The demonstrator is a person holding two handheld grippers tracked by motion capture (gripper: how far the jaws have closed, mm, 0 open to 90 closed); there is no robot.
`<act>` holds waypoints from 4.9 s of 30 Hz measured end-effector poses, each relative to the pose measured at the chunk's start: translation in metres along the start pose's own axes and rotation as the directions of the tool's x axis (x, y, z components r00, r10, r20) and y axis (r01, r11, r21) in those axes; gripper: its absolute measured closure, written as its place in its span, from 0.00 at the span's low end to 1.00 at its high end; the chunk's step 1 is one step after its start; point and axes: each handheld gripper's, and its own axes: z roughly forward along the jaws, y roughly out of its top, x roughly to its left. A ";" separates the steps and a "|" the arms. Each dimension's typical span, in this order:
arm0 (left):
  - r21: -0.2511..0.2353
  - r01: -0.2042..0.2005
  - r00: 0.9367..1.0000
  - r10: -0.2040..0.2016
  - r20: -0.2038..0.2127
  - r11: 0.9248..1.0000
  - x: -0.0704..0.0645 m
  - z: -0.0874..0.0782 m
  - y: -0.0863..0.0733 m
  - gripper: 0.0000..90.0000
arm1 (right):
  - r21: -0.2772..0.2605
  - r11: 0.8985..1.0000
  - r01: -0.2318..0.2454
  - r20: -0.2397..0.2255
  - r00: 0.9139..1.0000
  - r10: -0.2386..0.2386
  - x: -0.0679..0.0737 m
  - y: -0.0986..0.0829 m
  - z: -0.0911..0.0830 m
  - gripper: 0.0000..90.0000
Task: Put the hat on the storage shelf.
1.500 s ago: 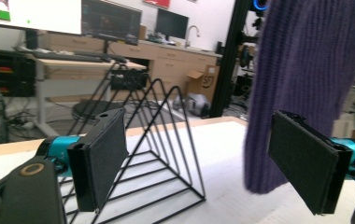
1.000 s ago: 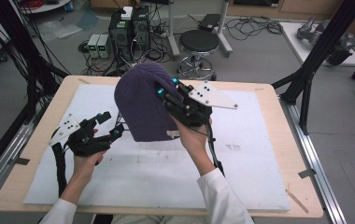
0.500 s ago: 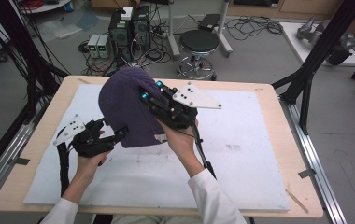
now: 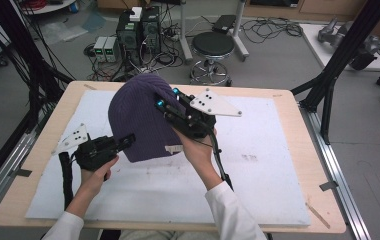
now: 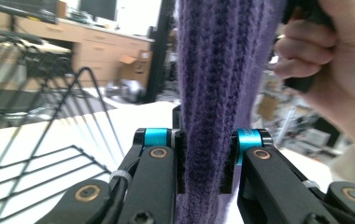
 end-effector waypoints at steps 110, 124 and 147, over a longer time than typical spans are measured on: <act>0.106 0.108 0.971 -0.082 -0.225 0.989 0.116 0.032 0.011 0.88 | 0.275 0.949 0.156 0.276 0.932 -0.234 -0.041 -0.042 0.075 0.78; 0.147 0.146 0.964 -0.107 -0.244 0.978 0.122 0.025 -0.011 0.87 | 0.328 0.937 0.117 0.255 0.945 -0.207 -0.038 -0.064 0.077 0.77; 0.166 0.238 0.947 -0.190 -0.259 0.957 0.124 0.028 -0.020 0.78 | 0.385 0.921 0.050 0.284 0.944 -0.170 -0.044 -0.071 0.079 0.50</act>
